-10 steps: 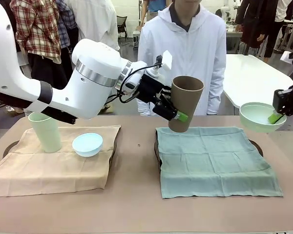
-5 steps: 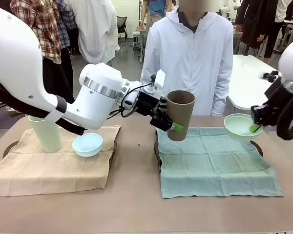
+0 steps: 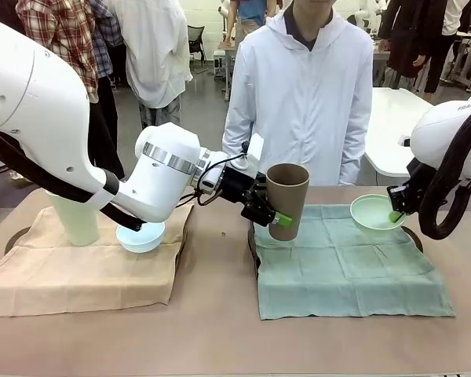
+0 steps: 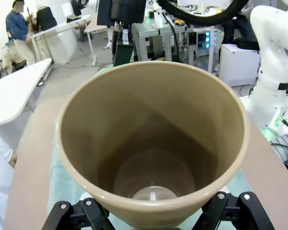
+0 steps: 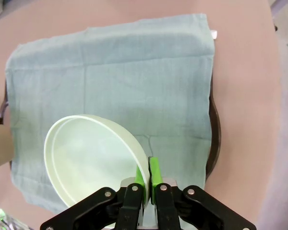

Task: Set up a tray with a mat and arrange the tableware.
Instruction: Place the Picnic Bowl and Reusable plastic cup back onto the Handle tray in front of the human's position.

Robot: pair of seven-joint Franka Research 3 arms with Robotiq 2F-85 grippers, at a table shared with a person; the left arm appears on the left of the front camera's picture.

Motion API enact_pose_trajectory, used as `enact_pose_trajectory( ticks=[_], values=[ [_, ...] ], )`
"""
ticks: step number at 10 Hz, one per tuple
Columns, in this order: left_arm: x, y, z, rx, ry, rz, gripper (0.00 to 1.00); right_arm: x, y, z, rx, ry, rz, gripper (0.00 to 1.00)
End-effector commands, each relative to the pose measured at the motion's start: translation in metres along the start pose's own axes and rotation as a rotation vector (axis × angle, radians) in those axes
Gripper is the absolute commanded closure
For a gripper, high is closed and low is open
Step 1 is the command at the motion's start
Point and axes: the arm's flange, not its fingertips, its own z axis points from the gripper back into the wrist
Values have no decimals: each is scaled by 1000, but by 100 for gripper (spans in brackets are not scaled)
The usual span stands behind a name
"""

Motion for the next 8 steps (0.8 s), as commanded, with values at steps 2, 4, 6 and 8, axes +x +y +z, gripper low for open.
enact_pose_trajectory(
  ticks=[2,4,6,8],
  values=[
    [4,-1,2,-3,-3,-7,16,0,3,11,3,-15,6,96],
    [4,-1,2,-3,-3,-7,16,0,3,11,3,-15,6,96],
    [-3,6,-6,1,-4,-38,16,4,-1,-7,30,11,3,96],
    [-5,15,-22,-14,-37,-110,16,3,-1,-27,59,35,0,96]
  ],
)
